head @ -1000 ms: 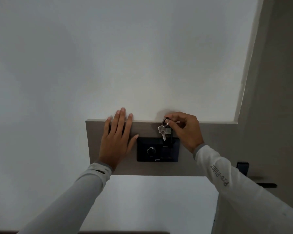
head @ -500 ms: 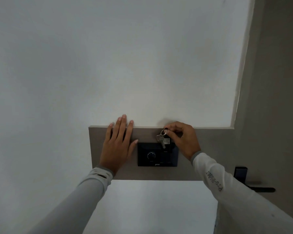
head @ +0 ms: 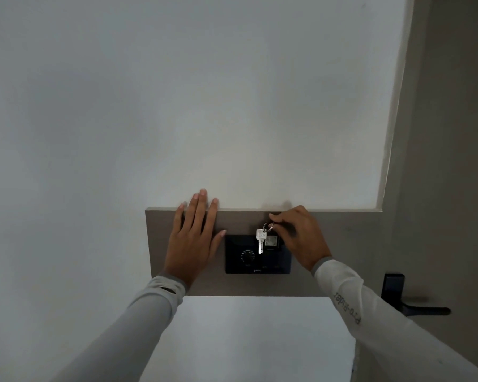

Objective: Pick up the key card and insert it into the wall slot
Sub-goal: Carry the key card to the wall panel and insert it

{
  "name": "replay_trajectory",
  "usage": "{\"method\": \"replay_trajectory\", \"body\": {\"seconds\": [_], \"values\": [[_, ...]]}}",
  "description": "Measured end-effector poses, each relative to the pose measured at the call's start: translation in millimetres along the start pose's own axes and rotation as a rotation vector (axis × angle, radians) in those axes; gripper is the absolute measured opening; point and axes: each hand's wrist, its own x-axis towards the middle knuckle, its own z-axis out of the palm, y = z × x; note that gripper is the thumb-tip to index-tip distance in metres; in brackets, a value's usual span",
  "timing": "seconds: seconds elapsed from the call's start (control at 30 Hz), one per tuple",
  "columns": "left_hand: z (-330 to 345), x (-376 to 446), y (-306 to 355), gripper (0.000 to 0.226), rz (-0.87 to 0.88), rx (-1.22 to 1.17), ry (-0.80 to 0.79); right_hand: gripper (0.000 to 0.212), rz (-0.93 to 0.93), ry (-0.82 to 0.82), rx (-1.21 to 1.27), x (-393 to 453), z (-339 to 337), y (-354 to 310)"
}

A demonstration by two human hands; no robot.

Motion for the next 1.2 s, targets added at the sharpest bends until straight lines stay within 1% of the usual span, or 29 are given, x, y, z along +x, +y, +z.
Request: {"method": "replay_trajectory", "body": {"seconds": [0.1,0.17,0.33,0.4,0.5,0.77,0.87,1.0,1.1,1.13,1.2], "values": [[0.0,0.1,-0.9,0.069,0.003,0.003,-0.016,0.027,-0.083,-0.061,-0.104,-3.6,0.7,-1.8],[1.5,-0.2,-1.1,0.069,0.000,0.004,-0.019,0.029,-0.110,-0.048,-0.147,-8.9,0.5,-2.6],[5.1,-1.1,-0.7,0.069,-0.004,0.001,-0.028,0.029,-0.011,0.023,-0.142,-6.8,-2.2,-9.0],[3.8,-1.0,-0.9,0.070,-0.004,0.001,-0.041,0.022,0.047,0.053,-0.116,0.0,-2.9,-12.1],[0.4,-0.3,-1.2,0.069,-0.001,0.004,-0.063,0.013,0.098,0.044,-0.135,6.4,-1.1,-14.9],[-3.4,1.2,-0.5,0.069,-0.005,-0.001,-0.083,0.012,0.252,0.081,-0.074,15.5,5.4,-18.1],[-2.3,0.4,-0.4,0.069,-0.005,0.007,-0.075,0.013,0.255,0.106,-0.087,14.7,7.5,-16.6],[-2.9,-0.1,-0.7,0.070,-0.010,-0.015,-0.100,0.020,0.266,0.086,-0.119,3.6,10.8,-18.0],[-2.6,-0.9,0.8,0.072,-0.015,-0.041,-0.127,0.017,0.222,0.080,-0.168,-4.7,9.8,-19.3],[0.1,-0.8,0.2,0.072,-0.018,-0.050,-0.126,0.023,0.196,0.073,-0.195,-8.4,10.0,-18.5],[-7.5,1.1,0.3,0.074,-0.013,-0.064,-0.123,0.044,0.144,0.049,-0.274,-16.5,8.9,-21.5]]}}
